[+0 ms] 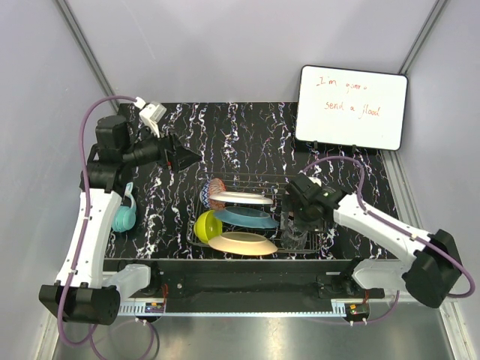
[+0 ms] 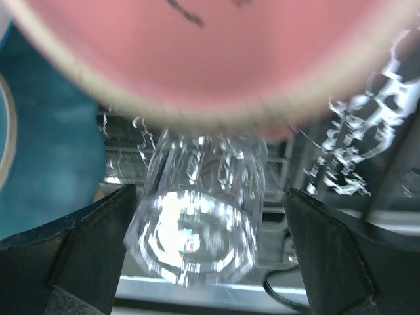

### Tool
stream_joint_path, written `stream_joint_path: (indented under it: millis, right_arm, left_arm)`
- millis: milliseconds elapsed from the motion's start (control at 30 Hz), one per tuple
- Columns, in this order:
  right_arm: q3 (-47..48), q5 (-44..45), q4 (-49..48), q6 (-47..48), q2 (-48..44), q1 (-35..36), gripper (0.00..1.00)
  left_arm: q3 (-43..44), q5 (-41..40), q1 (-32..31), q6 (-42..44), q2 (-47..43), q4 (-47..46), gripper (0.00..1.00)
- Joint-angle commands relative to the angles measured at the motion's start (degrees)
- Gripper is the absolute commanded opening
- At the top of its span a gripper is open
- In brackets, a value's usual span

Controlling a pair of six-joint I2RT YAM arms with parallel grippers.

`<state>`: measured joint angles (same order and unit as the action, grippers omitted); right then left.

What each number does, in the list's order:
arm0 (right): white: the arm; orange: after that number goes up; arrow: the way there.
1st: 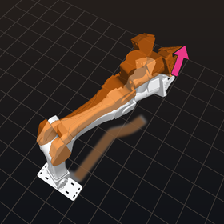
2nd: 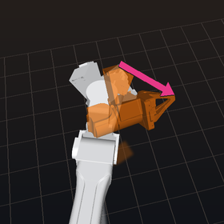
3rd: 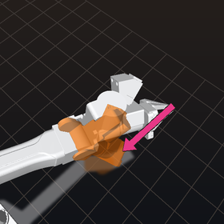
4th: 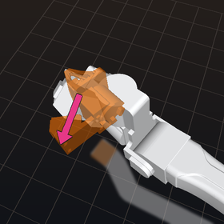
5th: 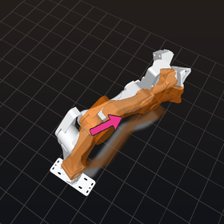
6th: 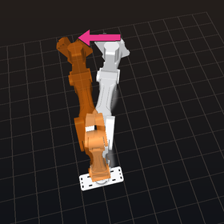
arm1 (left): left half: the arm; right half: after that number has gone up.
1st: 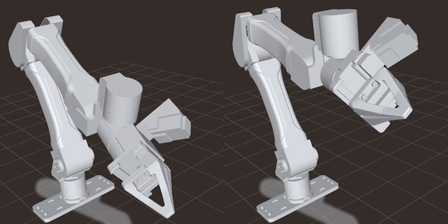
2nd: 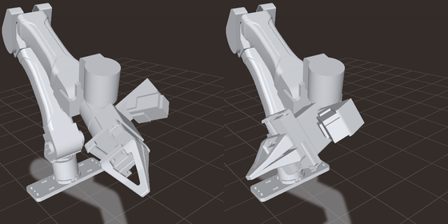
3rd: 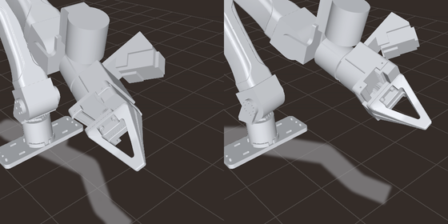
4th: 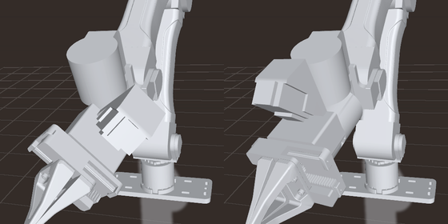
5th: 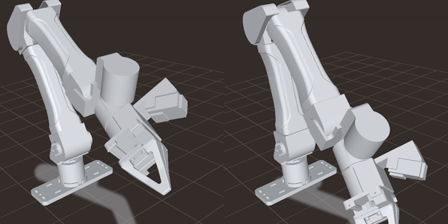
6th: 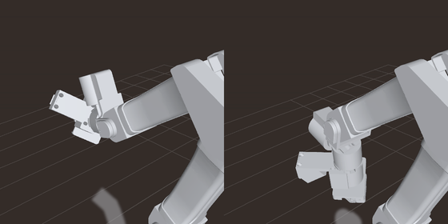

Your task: Load the mixed dishes into the dish rack

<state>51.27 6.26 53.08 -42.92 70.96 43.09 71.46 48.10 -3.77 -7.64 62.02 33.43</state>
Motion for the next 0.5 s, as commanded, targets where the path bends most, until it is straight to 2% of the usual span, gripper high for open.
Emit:
stream_joint_path:
  millis: [0, 100, 267, 467]
  right_arm:
    - [7.0, 3.7, 10.1, 0.1, -6.4, 0.2, 1.0]
    - [12.3, 5.1, 15.4, 0.9, -11.3, 0.2, 1.0]
    - [17.0, 7.4, 15.6, 1.3, -21.6, 0.2, 1.0]
    - [22.6, 5.8, 18.2, 1.4, -20.5, 0.2, 1.0]
  left_arm:
    - [-0.5, -0.5, 0.3, 1.8, -1.7, -1.5, 0.87]
    - [-0.4, -1.9, 0.3, 3.2, -2.0, -0.3, 0.87]
    - [-0.9, -6.2, 0.3, 5.0, -2.4, 1.5, 0.87]
    - [-2.7, -11.2, 0.3, 6.2, -4.7, 4.0, 0.88]
